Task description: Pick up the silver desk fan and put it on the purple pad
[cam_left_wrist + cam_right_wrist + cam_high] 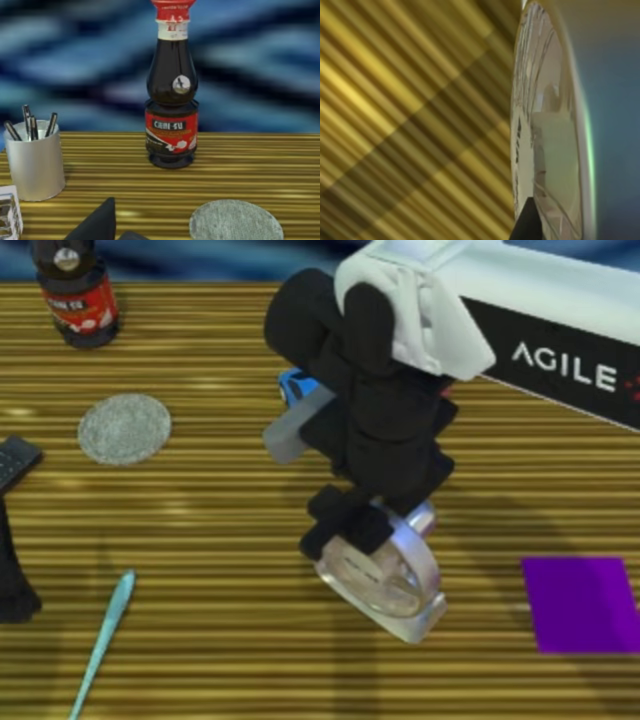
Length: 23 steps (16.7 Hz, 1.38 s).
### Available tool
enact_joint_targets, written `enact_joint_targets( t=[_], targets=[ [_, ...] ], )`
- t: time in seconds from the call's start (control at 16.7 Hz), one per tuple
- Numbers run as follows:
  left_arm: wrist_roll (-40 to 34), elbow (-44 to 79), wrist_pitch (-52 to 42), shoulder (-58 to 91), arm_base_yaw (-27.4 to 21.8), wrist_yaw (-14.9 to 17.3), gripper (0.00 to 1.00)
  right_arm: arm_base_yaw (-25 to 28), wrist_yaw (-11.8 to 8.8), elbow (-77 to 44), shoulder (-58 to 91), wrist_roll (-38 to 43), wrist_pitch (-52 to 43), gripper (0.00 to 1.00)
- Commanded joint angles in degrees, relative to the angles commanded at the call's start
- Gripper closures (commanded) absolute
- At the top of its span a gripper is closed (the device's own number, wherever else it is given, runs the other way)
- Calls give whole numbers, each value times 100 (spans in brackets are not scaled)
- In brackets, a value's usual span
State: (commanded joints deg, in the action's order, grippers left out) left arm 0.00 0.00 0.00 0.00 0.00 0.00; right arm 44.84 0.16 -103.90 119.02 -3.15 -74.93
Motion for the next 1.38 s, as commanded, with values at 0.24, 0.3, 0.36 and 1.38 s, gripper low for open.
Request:
enact_joint_targets(
  t=[0.24, 0.3, 0.36, 1.38],
  targets=[
    [0, 0, 0, 0, 0, 0, 0, 0, 0, 0, 0, 0, 0, 100],
    [0, 0, 0, 0, 0, 0, 0, 0, 0, 0, 0, 0, 0, 100],
    [0, 0, 0, 0, 0, 0, 0, 0, 0, 0, 0, 0, 0, 100],
    [0, 0, 0, 0, 0, 0, 0, -139, -3, -1045, -67, -375, -1162, 100]
  ],
)
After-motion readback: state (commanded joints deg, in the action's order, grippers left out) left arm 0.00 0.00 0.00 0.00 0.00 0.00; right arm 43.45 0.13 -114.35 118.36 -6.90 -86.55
